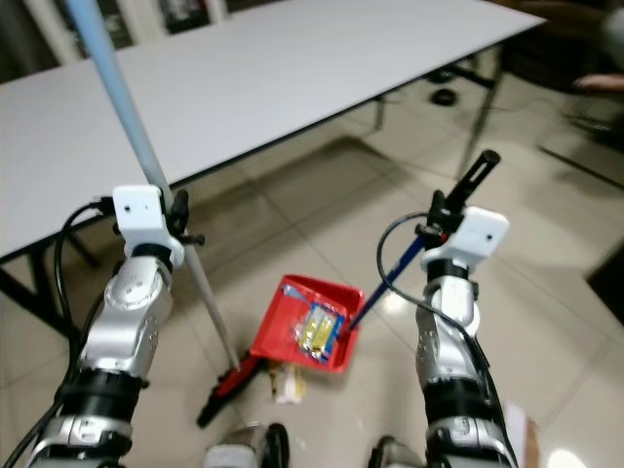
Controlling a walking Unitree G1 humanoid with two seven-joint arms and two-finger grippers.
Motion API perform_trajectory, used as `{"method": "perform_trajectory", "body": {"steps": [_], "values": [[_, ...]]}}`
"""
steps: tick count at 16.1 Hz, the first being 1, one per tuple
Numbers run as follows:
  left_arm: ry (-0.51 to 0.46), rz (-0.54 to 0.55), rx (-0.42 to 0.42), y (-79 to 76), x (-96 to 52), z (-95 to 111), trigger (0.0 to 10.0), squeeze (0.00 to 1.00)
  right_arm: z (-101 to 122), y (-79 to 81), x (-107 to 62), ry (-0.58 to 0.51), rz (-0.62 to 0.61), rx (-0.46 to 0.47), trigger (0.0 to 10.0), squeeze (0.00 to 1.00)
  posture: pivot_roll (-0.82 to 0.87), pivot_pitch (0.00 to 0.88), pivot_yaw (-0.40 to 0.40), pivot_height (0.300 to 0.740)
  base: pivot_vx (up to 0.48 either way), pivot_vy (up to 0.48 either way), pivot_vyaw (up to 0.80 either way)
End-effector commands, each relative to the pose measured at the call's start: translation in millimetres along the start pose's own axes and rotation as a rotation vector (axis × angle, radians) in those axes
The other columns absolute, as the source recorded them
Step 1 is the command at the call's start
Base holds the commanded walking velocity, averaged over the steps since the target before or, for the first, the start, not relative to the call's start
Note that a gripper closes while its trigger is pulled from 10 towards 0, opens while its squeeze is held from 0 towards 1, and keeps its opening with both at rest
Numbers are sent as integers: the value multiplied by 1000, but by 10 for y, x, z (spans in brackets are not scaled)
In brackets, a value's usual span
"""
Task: Sweep floor
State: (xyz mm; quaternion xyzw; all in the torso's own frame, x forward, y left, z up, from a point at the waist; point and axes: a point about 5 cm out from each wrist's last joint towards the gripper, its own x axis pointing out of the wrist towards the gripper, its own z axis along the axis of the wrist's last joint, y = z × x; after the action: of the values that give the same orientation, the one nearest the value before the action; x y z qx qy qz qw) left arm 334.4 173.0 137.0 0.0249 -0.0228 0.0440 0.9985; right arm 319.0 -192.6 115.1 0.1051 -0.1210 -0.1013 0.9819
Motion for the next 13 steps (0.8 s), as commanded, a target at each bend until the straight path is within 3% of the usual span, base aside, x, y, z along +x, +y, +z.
{"method": "perform_trajectory", "body": {"steps": [1, 3, 7, 13], "values": [[-17, 15, -2, 39, 8, 39, 10000, 0, 80, 68, 45, -33, 16, 21, 10000, 0, -39, 78, 81, 740, 0, 0, 0], [-17, 11, -5, 28, 7, 36, 10000, 0, 74, 68, 37, -29, 15, 22, 10000, 0, -40, 75, 82, 740, 0, 0, 0], [-17, -5, -18, -45, -20, 29, 10000, 0, 55, 67, 9, -18, 17, 23, 10000, 0, -41, 74, 84, 740, -290, 0, 0], [-8, 8, -14, -34, -9, 28, 10000, 0, 27, 81, 4, 0, 23, 25, 10000, 0, -41, 64, 84, 740, 0, 0, 0]]}}
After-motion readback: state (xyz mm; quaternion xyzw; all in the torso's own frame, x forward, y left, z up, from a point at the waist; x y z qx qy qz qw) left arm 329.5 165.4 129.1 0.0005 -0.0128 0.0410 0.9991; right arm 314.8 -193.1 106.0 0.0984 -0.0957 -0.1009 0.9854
